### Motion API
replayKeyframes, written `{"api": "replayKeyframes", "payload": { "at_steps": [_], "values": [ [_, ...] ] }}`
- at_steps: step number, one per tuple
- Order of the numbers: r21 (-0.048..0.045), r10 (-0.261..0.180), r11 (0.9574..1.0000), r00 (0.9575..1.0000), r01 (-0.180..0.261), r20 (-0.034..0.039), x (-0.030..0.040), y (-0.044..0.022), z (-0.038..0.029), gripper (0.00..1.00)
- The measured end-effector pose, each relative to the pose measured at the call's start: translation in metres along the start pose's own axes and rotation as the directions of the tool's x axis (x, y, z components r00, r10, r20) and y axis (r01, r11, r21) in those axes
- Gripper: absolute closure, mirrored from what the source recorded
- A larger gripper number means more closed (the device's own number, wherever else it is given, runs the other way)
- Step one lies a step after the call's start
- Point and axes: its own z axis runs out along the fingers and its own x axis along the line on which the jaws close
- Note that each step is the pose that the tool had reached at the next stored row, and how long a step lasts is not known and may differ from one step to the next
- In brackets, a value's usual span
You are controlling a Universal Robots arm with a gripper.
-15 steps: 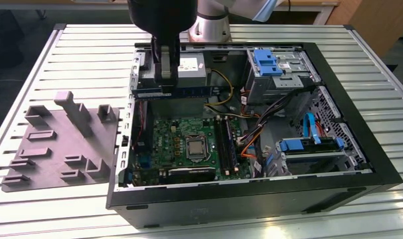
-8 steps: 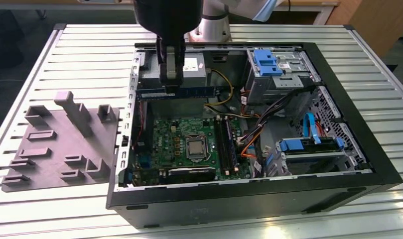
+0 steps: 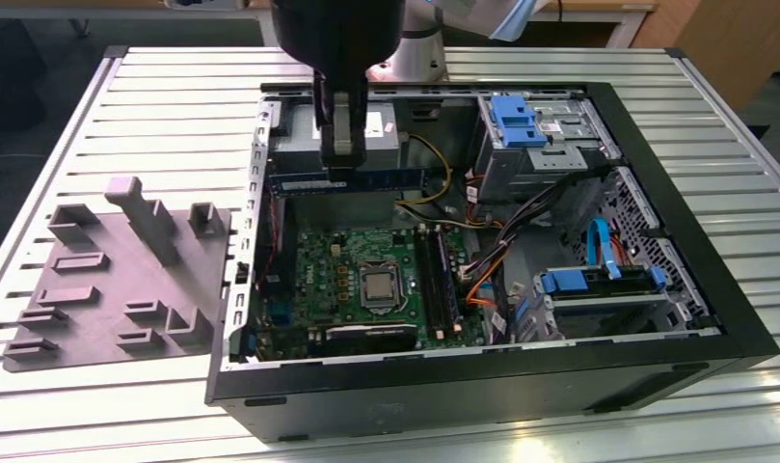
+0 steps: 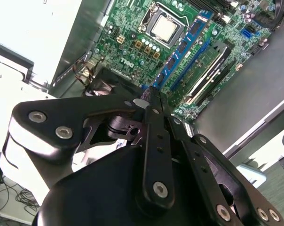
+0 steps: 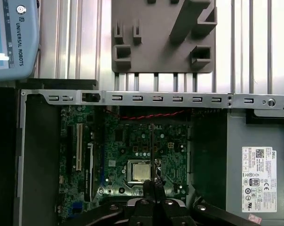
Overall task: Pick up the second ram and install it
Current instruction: 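Pick up the second ram and move it above second insertion slot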
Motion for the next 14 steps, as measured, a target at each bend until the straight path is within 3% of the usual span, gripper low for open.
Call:
{"api": "replayKeyframes", "payload": {
  "at_steps": [14],
  "values": [
    [-0.0001,0.0,1.0,1.0,0.0,0.0,0.0,-0.0065,0.0012,0.89]
  ]
}}
